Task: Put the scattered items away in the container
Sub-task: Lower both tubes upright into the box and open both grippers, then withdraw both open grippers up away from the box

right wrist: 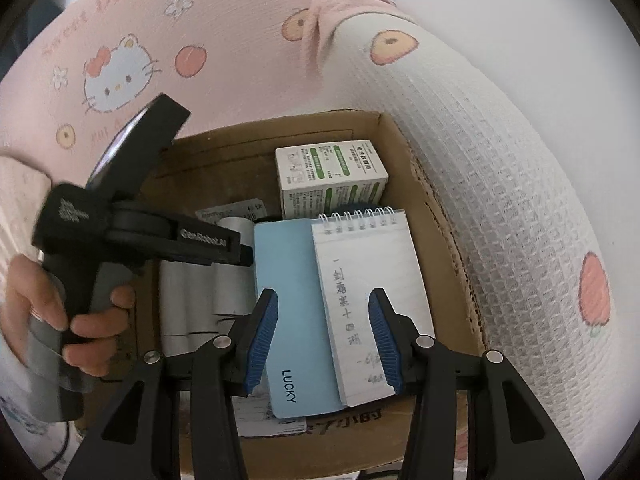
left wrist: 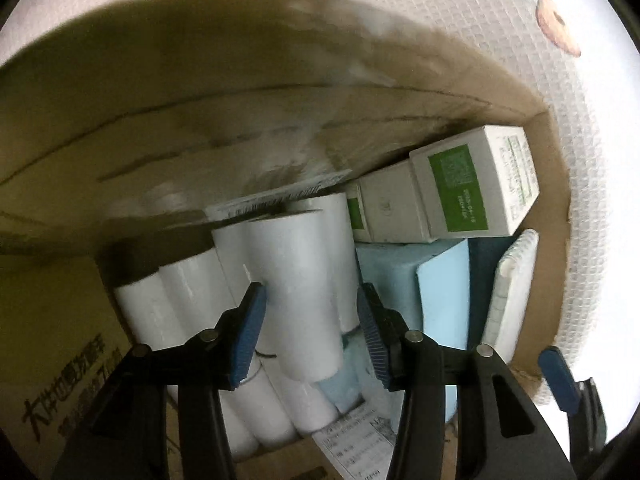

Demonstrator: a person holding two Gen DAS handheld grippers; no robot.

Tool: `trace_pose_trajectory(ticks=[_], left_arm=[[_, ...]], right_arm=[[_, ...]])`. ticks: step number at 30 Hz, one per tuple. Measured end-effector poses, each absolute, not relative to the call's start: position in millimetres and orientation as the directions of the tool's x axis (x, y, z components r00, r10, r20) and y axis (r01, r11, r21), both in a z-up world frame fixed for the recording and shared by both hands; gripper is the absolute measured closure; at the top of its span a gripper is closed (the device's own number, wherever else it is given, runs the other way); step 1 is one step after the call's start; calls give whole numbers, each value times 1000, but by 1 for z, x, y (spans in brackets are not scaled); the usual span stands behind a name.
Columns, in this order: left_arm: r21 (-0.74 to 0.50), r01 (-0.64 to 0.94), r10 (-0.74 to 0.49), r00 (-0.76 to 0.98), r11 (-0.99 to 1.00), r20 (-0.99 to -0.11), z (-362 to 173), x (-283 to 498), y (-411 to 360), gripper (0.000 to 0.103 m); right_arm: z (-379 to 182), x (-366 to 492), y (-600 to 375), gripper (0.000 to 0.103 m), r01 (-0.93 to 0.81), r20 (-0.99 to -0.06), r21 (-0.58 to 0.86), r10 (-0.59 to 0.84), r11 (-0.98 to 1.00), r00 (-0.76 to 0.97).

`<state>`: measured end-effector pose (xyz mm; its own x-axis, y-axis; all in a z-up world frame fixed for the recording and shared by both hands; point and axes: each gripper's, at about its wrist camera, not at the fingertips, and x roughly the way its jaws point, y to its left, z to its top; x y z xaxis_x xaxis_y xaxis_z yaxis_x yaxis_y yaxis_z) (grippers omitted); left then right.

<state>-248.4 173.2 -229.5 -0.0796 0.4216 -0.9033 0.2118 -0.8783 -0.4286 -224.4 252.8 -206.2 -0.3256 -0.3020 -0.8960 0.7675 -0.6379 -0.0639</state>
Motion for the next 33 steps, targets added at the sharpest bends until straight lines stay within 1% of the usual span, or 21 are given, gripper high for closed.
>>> trace_pose_trajectory(ticks=[2, 3, 4, 5, 6, 10, 15, 17, 18, 20, 22, 23, 26, 28, 31, 33], left_arm=[[-433, 220, 423, -94, -874, -901, -226, -244, 169, 52], [-434, 218, 423, -99, -874, -901, -225, -242, 168, 53], [-433, 217, 421, -103, -875, -901, -225, -240, 167, 68], [-428, 216, 415, -104, -878, -904, -225, -239, 167, 79], [-417, 216, 406, -95, -883, -909, -227, -238, 167, 95], [-431, 219, 418, -105, -875, -902, -230, -236, 165, 95], [-405, 216, 392, -101, -889, -914, -225, -232, 166, 95], [-387, 194, 371, -117, -901, -921, -215, -227, 168, 93], [-376, 178, 358, -128, -909, -925, -209, -225, 169, 89], [-342, 144, 319, -159, -929, -934, -193, -218, 171, 77], [-311, 111, 285, -198, -944, -938, -176, -210, 171, 55], [-303, 100, 276, -218, -948, -936, -169, -206, 170, 52], [-270, 58, 245, -272, -961, -930, -146, -198, 166, 49], [-236, 17, 220, -305, -972, -927, -131, -188, 164, 46], [-195, -42, 197, -354, -980, -914, -107, -181, 159, 44], [-185, -77, 200, -374, -980, -905, -96, -167, 159, 44]], right_arm=[[-205, -223, 251, 59, 767, -892, -57, -312, -640, -327], [-205, -223, 252, 59, 767, -891, -46, -322, -640, -322], [-204, -222, 252, 59, 769, -889, -32, -333, -639, -314], [-204, -222, 252, 59, 770, -888, -21, -342, -638, -307], [-204, -222, 253, 59, 769, -888, -14, -346, -639, -303], [-203, -216, 253, 59, 777, -885, -14, -354, -629, -302], [-206, -211, 252, 59, 780, -891, -2, -353, -626, -285], [-205, -209, 252, 59, 779, -891, -4, -351, -627, -287], [-204, -207, 252, 59, 778, -890, -1, -354, -628, -287], [-200, -203, 253, 59, 780, -887, 11, -367, -625, -281], [-196, -199, 252, 59, 781, -884, 15, -373, -624, -281], [-195, -197, 251, 59, 781, -884, 11, -371, -624, -284], [-191, -189, 247, 59, 780, -883, -5, -363, -626, -297], [-189, -184, 244, 59, 780, -885, -11, -357, -626, -299], [-184, -172, 241, 58, 771, -888, -39, -331, -636, -318], [-176, -162, 240, 54, 761, -885, -55, -322, -647, -337]])
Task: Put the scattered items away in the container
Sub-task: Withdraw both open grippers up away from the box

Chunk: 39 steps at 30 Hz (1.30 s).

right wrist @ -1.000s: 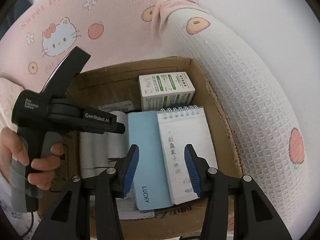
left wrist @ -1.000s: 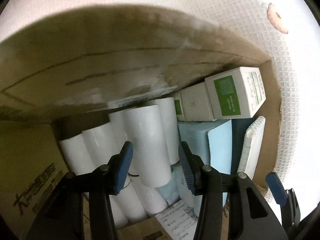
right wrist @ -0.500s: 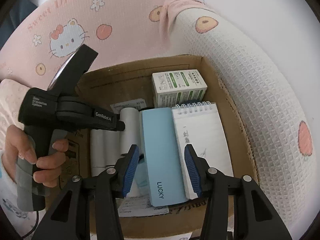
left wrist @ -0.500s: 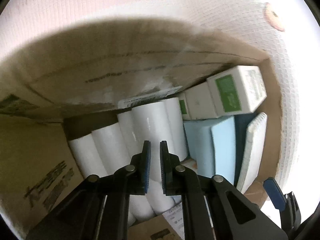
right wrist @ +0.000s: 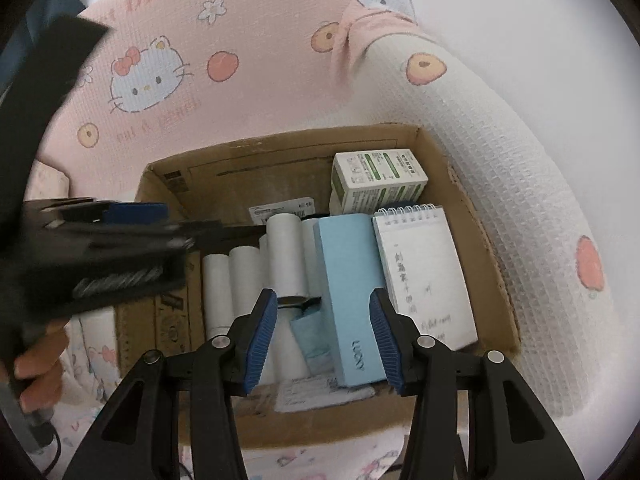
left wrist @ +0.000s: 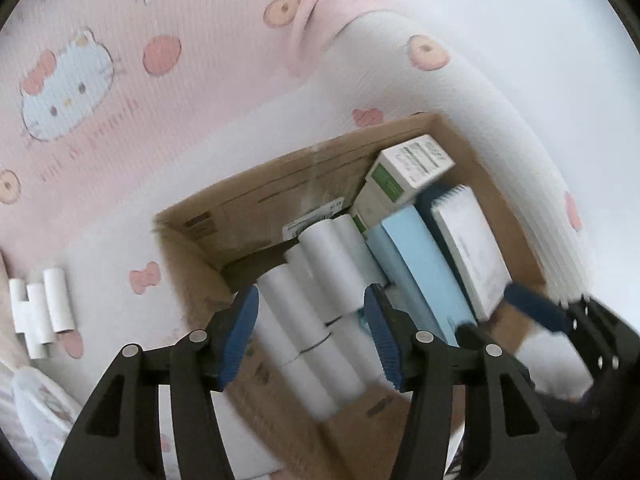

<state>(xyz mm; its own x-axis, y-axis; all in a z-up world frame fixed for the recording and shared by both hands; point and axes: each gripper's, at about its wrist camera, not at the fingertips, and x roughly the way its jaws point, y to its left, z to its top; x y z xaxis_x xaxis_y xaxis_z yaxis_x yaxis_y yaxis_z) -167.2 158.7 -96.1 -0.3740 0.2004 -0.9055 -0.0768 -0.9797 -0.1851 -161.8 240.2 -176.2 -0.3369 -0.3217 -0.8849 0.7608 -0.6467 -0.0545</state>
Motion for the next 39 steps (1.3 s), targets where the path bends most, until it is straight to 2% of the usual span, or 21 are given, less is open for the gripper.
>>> trace_pose_trajectory(ticks=[2, 9, 13, 19, 26, 32, 39], left_arm=[[-180, -101, 205, -396, -978, -895, -90, -143, 161, 44], [-217, -152, 263, -449, -964, -854, -55, -111, 145, 42], [-233, -131, 267, -474, -964, -839, -45, -91, 122, 39], [-63, -63, 87, -535, -996, -840, -40, -66, 98, 39], [106, -53, -65, -501, -993, -863, -36, -51, 94, 39], [134, -53, -92, -480, -990, -872, -19, -39, 96, 39], [245, -21, -199, -519, -969, -832, 1, -22, 99, 39]], right_arm=[[-166, -152, 241, 49, 746, -879, -49, -326, -665, -349], [-133, -122, 241, 45, 694, -866, -89, -289, -715, -409], [-118, -99, 238, 42, 681, -851, -121, -278, -722, -446], [-98, -66, 228, 39, 708, -820, -144, -318, -692, -477], [-84, -37, 220, 37, 698, -797, -210, -294, -685, -528], [-76, -19, 216, 36, 712, -789, -233, -299, -662, -537], [-69, -8, 215, 35, 751, -799, -168, -357, -639, -483]])
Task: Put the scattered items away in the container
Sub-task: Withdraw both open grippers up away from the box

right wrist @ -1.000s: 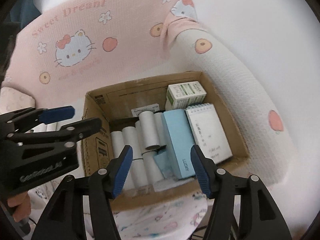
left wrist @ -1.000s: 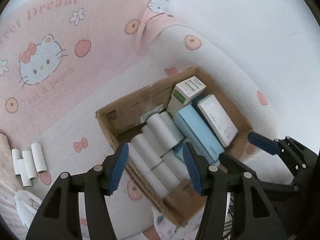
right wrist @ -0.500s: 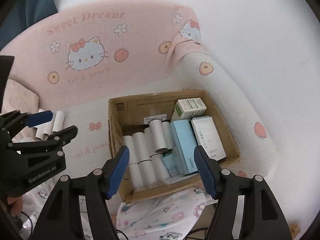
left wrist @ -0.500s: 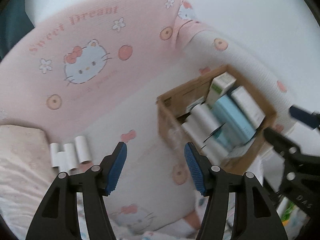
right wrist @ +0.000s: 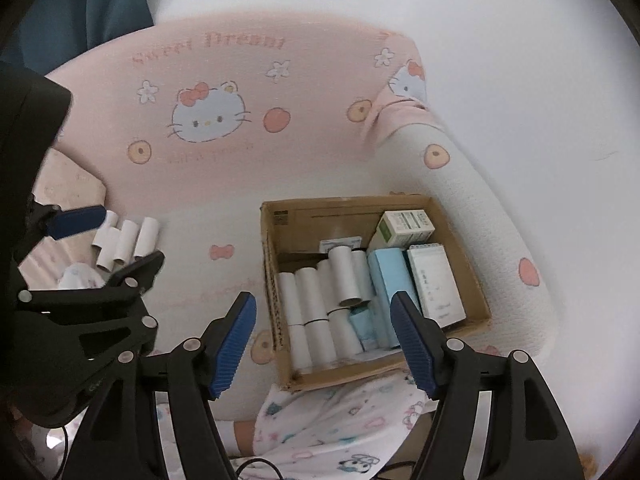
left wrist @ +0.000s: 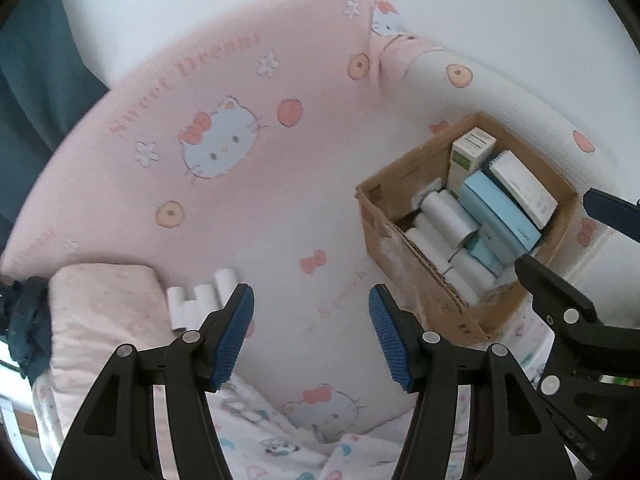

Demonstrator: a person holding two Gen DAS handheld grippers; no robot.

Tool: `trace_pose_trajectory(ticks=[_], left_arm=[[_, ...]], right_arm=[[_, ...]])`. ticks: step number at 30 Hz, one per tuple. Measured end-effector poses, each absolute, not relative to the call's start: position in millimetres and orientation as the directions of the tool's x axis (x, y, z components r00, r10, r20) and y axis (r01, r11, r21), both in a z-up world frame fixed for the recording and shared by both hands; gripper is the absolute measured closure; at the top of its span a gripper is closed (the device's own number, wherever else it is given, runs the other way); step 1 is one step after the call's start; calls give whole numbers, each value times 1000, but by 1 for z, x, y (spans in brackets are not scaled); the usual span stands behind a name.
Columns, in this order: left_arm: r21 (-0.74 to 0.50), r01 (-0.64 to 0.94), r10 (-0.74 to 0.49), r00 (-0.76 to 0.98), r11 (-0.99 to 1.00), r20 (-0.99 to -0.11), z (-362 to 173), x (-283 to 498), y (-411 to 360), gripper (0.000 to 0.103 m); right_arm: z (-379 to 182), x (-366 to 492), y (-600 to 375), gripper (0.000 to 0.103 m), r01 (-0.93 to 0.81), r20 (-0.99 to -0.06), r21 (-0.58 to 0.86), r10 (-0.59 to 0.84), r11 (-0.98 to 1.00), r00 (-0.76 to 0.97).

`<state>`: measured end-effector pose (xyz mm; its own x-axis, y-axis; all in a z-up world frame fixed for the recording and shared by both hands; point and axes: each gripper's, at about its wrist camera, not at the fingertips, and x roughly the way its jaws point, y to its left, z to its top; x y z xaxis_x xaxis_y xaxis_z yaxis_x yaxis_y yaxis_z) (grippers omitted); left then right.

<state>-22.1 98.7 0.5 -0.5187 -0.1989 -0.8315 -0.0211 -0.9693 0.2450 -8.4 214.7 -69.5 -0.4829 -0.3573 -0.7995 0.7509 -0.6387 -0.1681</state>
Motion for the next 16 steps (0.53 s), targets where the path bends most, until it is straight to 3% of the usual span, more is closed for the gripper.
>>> trace_pose_trajectory(ticks=[16], left_arm=[[286, -11, -236, -536, -958, -811, 10, -17, 112, 39]], right_arm=[[-71, -10, 225, 34, 760, -813, -128, -371, -638, -449]])
